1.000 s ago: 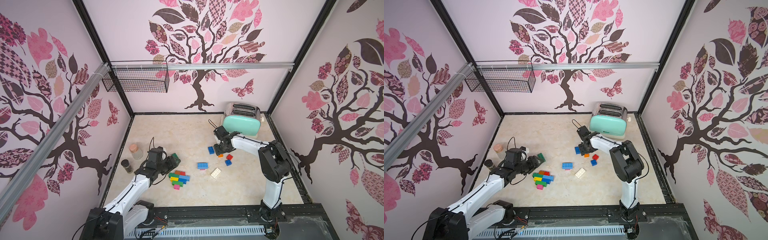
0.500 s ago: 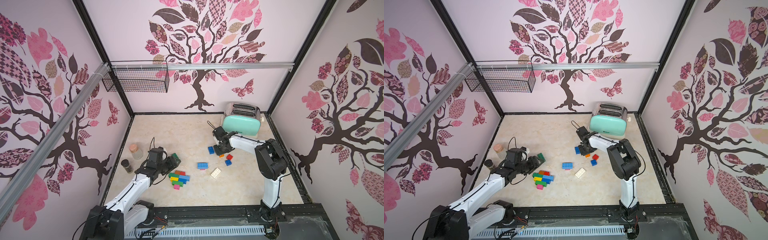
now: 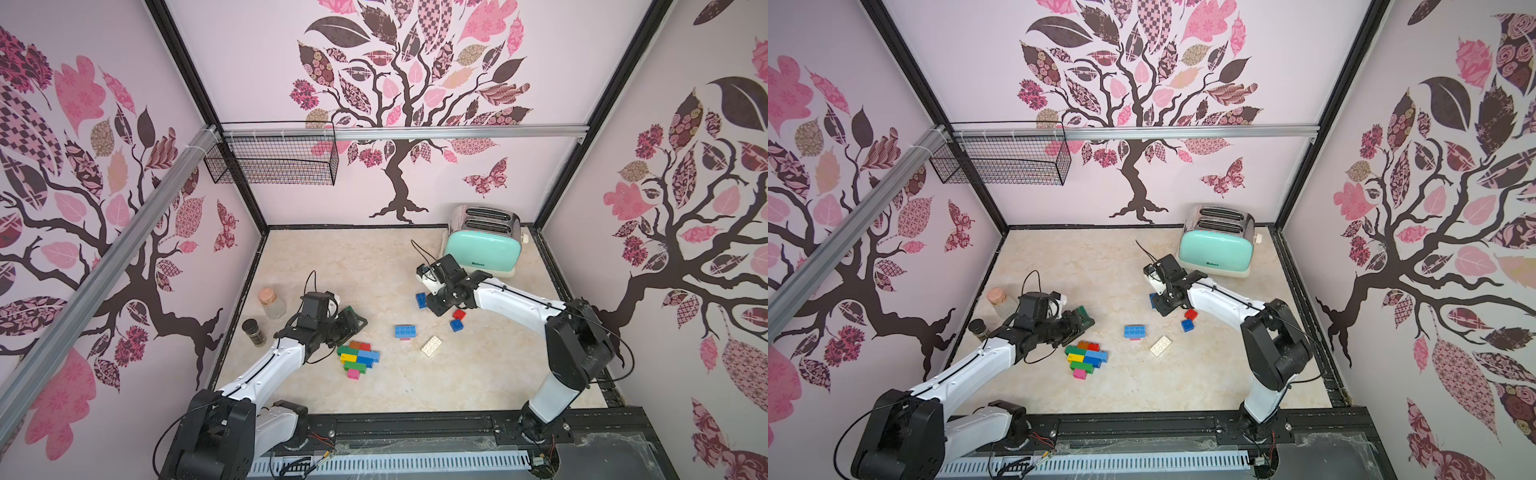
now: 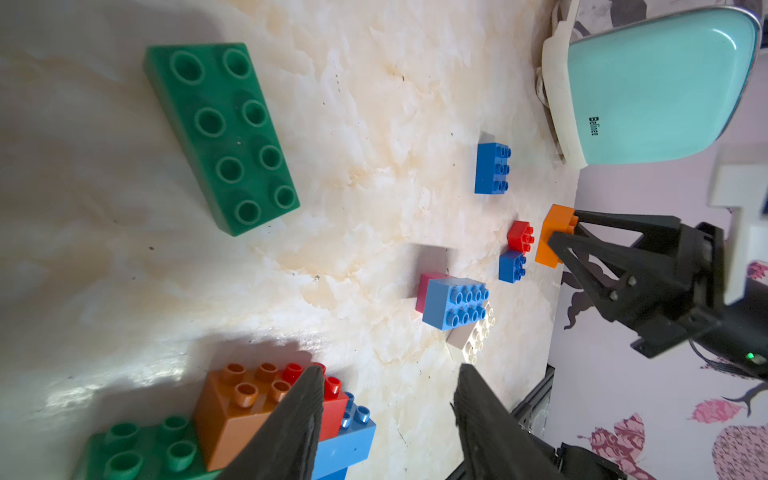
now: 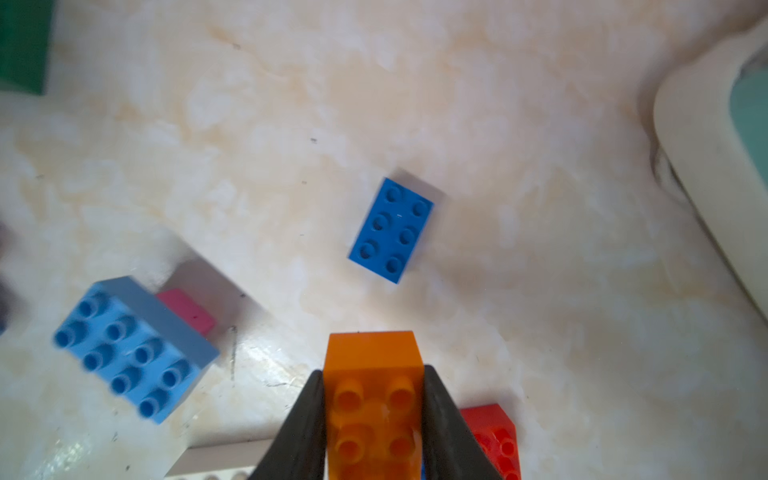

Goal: Assemble a heart with lego
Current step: Pick up the lego brick from the center of the board.

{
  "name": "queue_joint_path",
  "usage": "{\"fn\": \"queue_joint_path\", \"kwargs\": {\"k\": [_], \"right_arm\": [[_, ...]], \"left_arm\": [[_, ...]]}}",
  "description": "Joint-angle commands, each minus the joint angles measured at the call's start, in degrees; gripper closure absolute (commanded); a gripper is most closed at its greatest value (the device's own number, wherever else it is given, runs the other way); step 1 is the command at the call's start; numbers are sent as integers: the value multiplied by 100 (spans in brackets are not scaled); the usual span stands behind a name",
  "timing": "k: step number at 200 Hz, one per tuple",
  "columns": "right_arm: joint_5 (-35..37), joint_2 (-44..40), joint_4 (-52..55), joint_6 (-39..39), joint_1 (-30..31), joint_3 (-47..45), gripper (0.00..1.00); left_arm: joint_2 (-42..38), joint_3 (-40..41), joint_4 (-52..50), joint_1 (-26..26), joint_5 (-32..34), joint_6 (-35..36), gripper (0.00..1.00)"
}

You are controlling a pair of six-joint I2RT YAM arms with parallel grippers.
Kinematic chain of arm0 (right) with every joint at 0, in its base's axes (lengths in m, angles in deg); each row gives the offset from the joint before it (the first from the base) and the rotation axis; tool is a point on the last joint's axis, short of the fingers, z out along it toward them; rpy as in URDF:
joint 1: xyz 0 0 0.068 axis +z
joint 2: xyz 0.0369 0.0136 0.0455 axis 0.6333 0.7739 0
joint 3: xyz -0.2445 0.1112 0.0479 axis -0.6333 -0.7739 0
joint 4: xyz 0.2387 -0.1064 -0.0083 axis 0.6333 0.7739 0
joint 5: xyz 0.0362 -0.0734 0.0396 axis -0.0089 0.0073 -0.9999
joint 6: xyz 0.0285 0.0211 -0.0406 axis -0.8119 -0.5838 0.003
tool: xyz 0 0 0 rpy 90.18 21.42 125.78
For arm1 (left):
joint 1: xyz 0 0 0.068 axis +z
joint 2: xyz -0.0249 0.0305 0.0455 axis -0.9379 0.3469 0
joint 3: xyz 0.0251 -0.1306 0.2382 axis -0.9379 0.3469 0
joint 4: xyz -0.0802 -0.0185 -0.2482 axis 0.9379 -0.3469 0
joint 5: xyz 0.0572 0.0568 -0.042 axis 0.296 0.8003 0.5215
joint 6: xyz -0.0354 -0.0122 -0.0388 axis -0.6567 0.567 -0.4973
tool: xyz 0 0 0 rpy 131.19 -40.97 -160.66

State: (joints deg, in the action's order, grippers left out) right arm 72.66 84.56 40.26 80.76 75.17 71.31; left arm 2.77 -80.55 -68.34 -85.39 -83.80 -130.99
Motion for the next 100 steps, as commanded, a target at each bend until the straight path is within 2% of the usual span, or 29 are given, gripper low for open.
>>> {"fn": "queue_joint_path", "kwargs": {"k": [1, 23, 34, 57, 100], "right_arm": [[-625, -370, -225, 1138, 233, -373, 79], [-1416, -791, -167, 2101, 306, -807, 80], [-1369, -1049, -232, 2519, 433, -1042, 80], [-1475, -1366, -156, 2850, 455, -1174, 80], [-1331, -1140, 444, 3360, 482, -825, 80]], "left_arm": [[175, -157, 144, -136, -365, 118, 46], [469, -293, 190, -380, -447, 100, 46], [561, -336, 261, -514, -422, 70, 46], [742, -303, 573, -645, -484, -67, 46], [1135, -325, 1120, -804, -830, -218, 46]]}}
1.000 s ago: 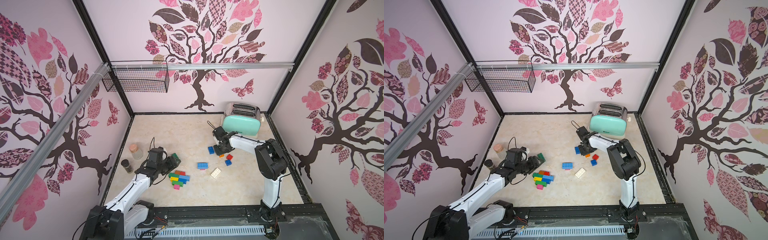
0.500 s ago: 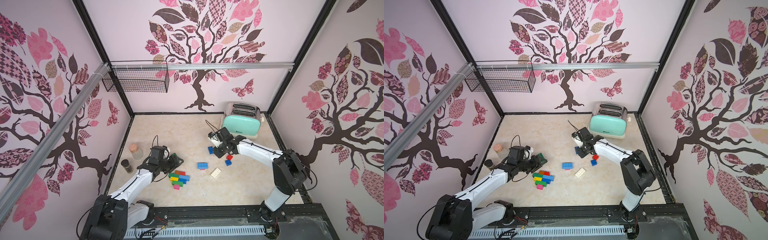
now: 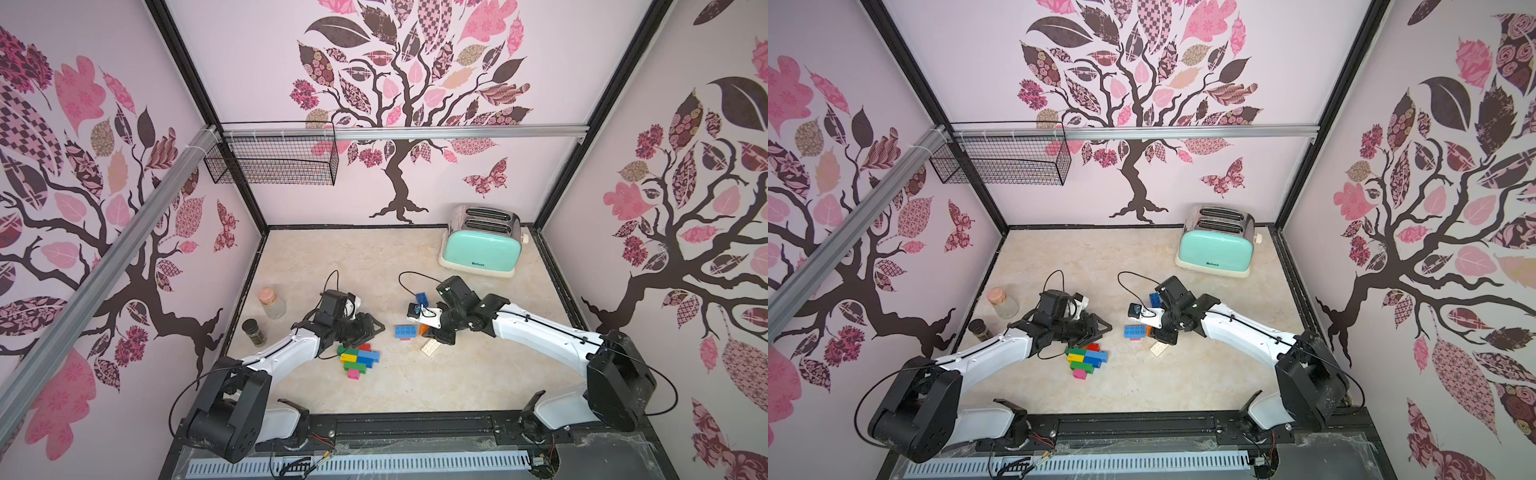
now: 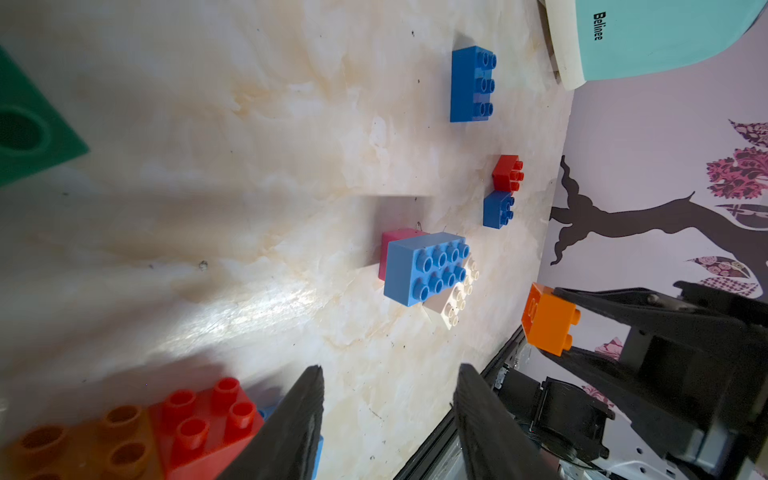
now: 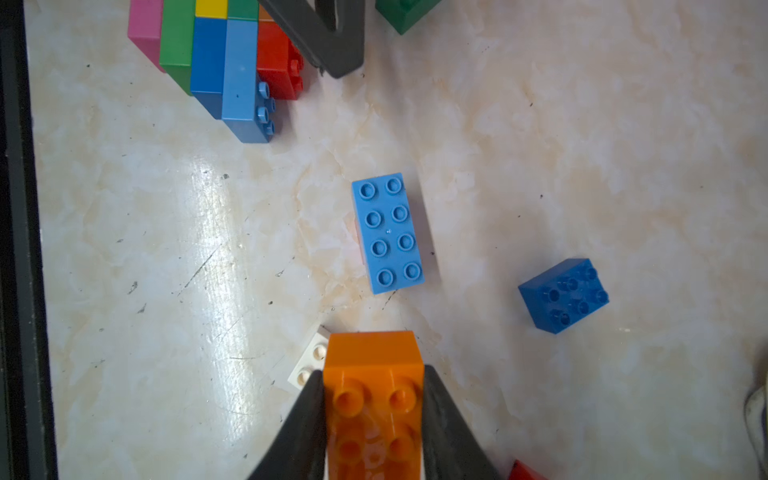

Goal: Assemble a heart with lego
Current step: Pick up the lego brick from the center of the board, then assemble the lego brick with the lego brick.

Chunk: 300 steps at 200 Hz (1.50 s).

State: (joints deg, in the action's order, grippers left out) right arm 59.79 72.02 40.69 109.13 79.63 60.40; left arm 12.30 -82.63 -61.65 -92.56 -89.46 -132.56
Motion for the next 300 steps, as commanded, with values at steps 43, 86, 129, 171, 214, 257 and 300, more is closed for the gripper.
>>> {"fn": "queue_joint_path", "kwargs": {"k": [43, 86, 129, 171, 214, 257, 300], "right_arm": [[25, 656, 653, 694, 114, 746, 79], [276, 1295, 1035, 482, 227, 1358, 79], [651, 1703, 1318, 249, 360, 1796, 79], [775, 1896, 1428, 178, 407, 1997, 79], [784, 2017, 1458, 213, 422, 2121, 79], [749, 2146, 1461, 320, 422, 2215, 79], [681, 2257, 1687, 655, 422, 2325, 80]], "left_arm": [[668, -212, 784, -193, -481, -125, 47], [1107, -398, 962, -430, -514, -129, 49], [1486, -452, 1286, -531, -558, -244, 51], [1723, -487, 1494, -541, -511, -424, 54], [1889, -454, 1931, -612, -514, -554, 56], [2009, -344, 2085, -620, -471, -612, 61], [2043, -338, 2086, -625, -414, -564, 62]]}}
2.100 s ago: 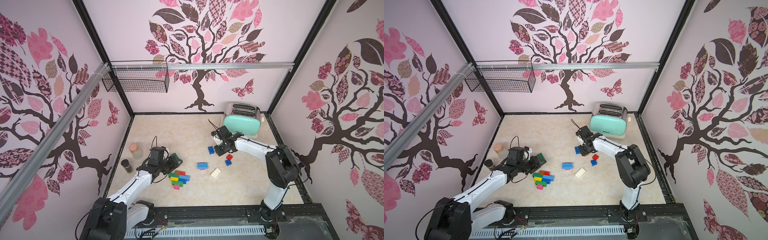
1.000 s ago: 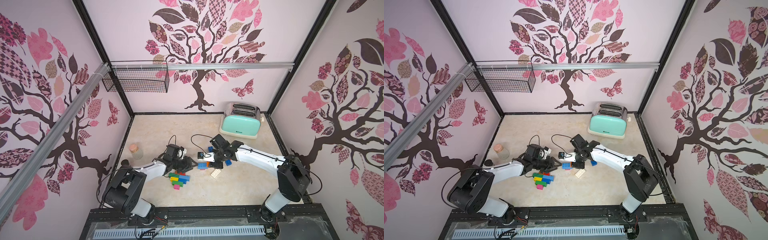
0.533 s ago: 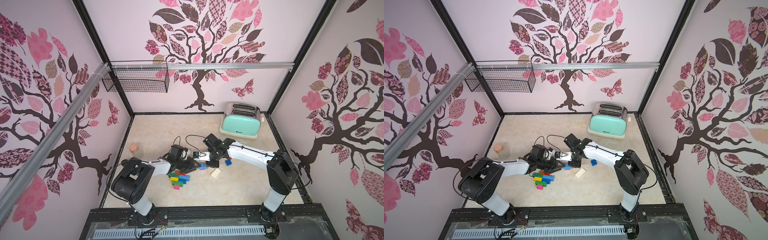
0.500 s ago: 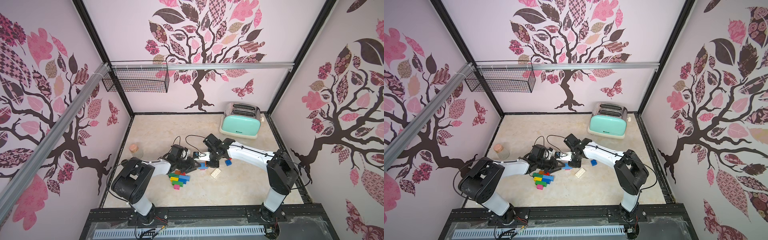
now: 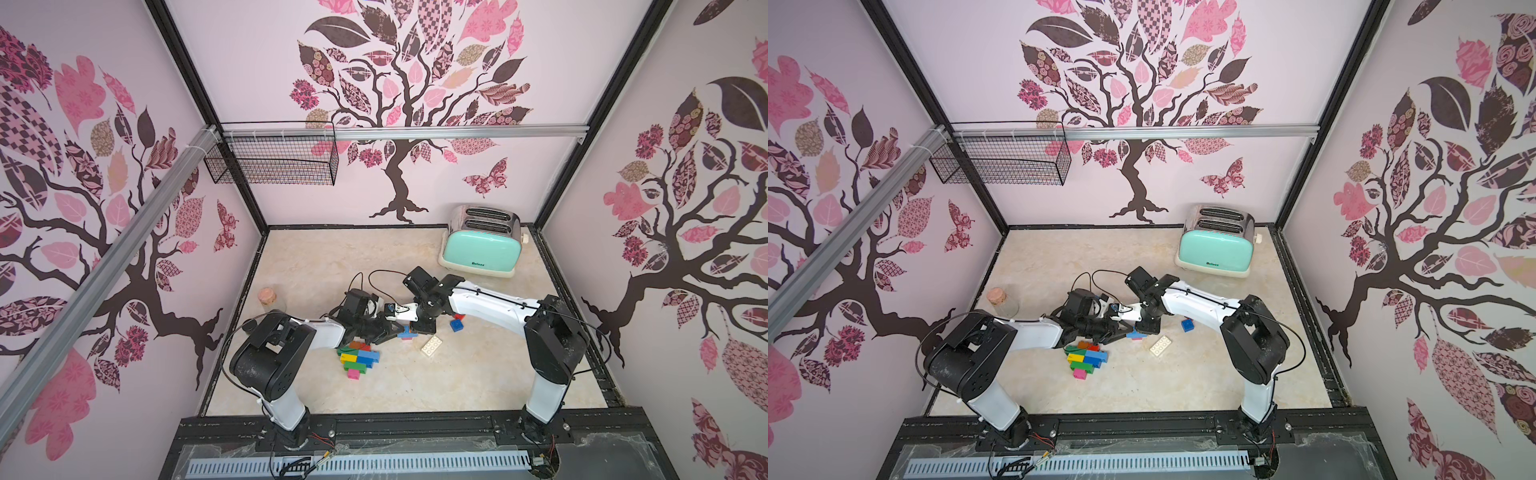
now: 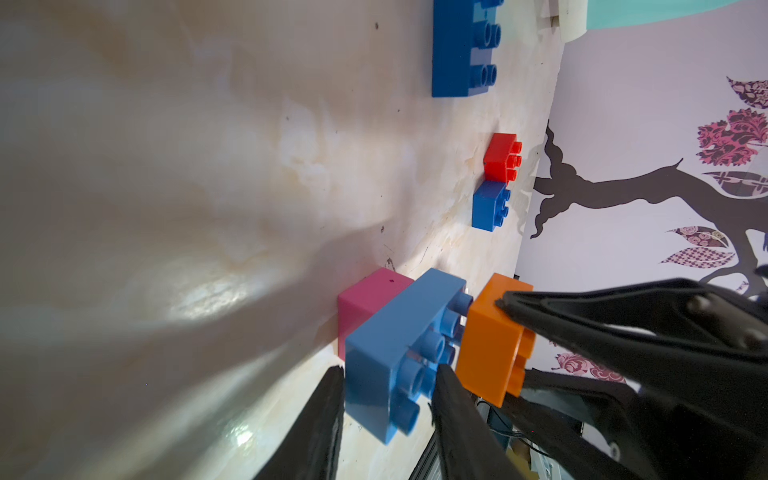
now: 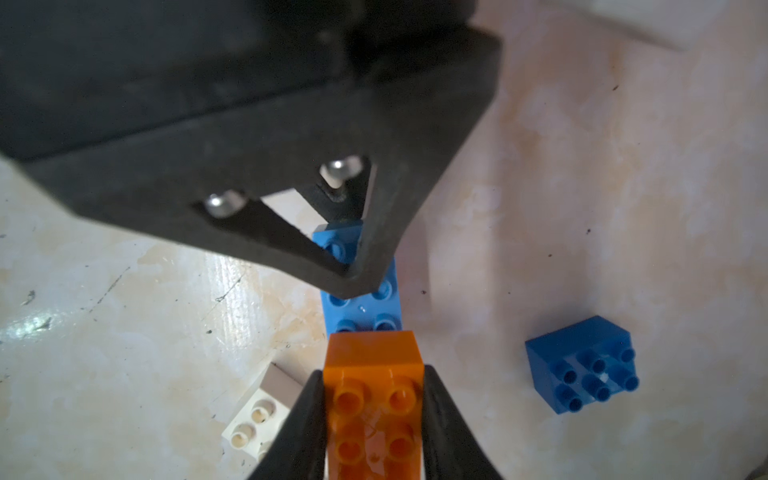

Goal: Assemble a heart with lego
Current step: Assemble the lego brick with the lego brick.

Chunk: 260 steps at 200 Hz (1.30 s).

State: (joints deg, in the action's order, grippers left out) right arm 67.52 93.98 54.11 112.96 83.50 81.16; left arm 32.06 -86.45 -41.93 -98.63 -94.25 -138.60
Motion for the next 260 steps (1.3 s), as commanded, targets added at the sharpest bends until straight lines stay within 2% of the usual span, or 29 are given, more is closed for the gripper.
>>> {"fn": "queue_joint_path", "kwargs": {"k": [1, 28, 61, 214, 260], "right_arm": [[-94, 64, 347, 285, 35, 250, 80], [-154, 142, 634, 775, 35, 392, 80], [-243, 288, 723, 894, 32, 558, 80], [-168, 534, 670, 94, 36, 566, 81], [23, -40, -227, 174, 88, -114, 81]], "left_arm": [[68, 41, 107, -17, 67, 41, 62], [101, 45, 22, -23, 138, 120, 62], [144, 71, -1, -25, 211, 142, 63], [203, 203, 156, -25, 211, 70, 64], [243, 203, 180, -24, 193, 37, 64]]}}
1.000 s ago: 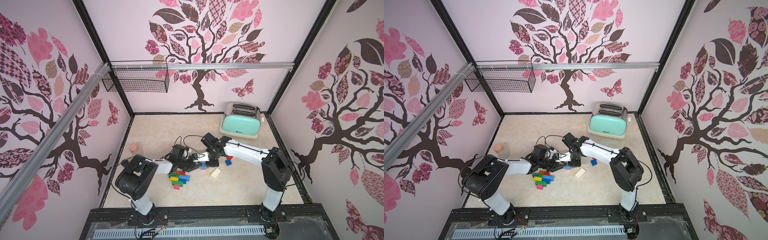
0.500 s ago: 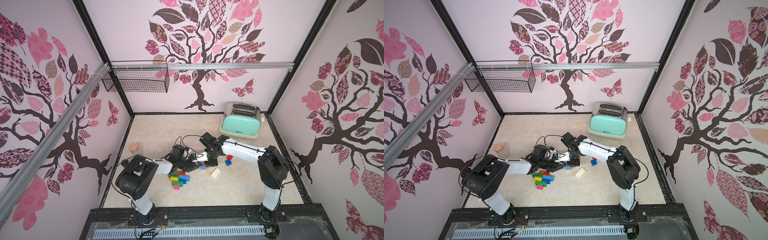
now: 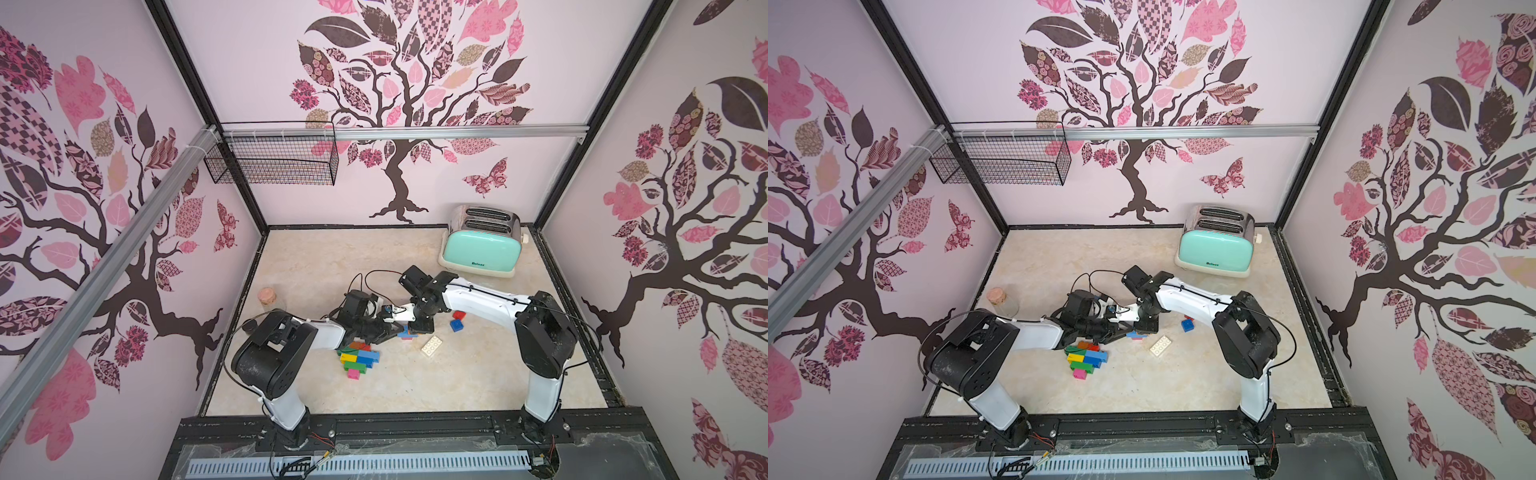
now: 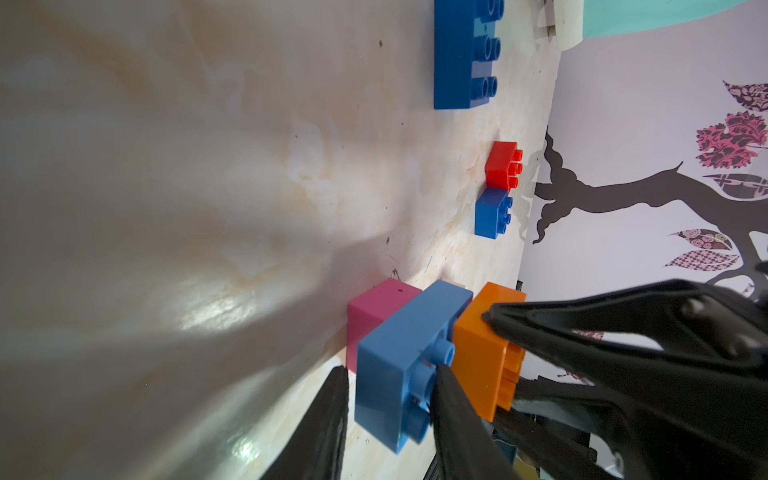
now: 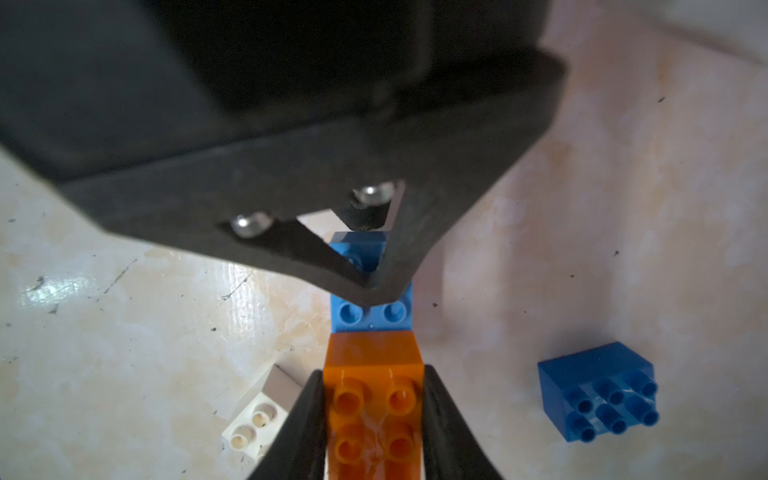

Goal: Assemble a heart with lego
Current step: Assemble the lego brick with the lego brick.

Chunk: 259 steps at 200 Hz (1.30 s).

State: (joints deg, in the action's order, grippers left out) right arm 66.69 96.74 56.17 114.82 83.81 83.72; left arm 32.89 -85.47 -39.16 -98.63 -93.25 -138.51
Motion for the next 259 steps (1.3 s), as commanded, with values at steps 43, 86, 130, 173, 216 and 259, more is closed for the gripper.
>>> {"fn": "queue_joint_path", "kwargs": {"k": [43, 86, 130, 173, 216, 259], "right_arm": [[92, -305, -375, -37, 67, -530, 81], [-15, 255, 12, -132, 63, -159, 80], [41, 474, 125, -274, 58, -4, 78], [-116, 151, 117, -354, 49, 150, 70], [-80, -112, 106, -484, 31, 269, 61], [-154, -299, 95, -539, 14, 216, 2]], "left_arm": [[178, 104, -97, -19, 92, 17, 64], [146, 138, -98, -25, 96, 8, 64], [88, 158, -98, -20, 75, 8, 64], [-44, 136, -140, -14, 57, 0, 64], [-261, 35, -248, -16, 75, 44, 57], [-473, -84, -611, -21, 174, 205, 51]]}}
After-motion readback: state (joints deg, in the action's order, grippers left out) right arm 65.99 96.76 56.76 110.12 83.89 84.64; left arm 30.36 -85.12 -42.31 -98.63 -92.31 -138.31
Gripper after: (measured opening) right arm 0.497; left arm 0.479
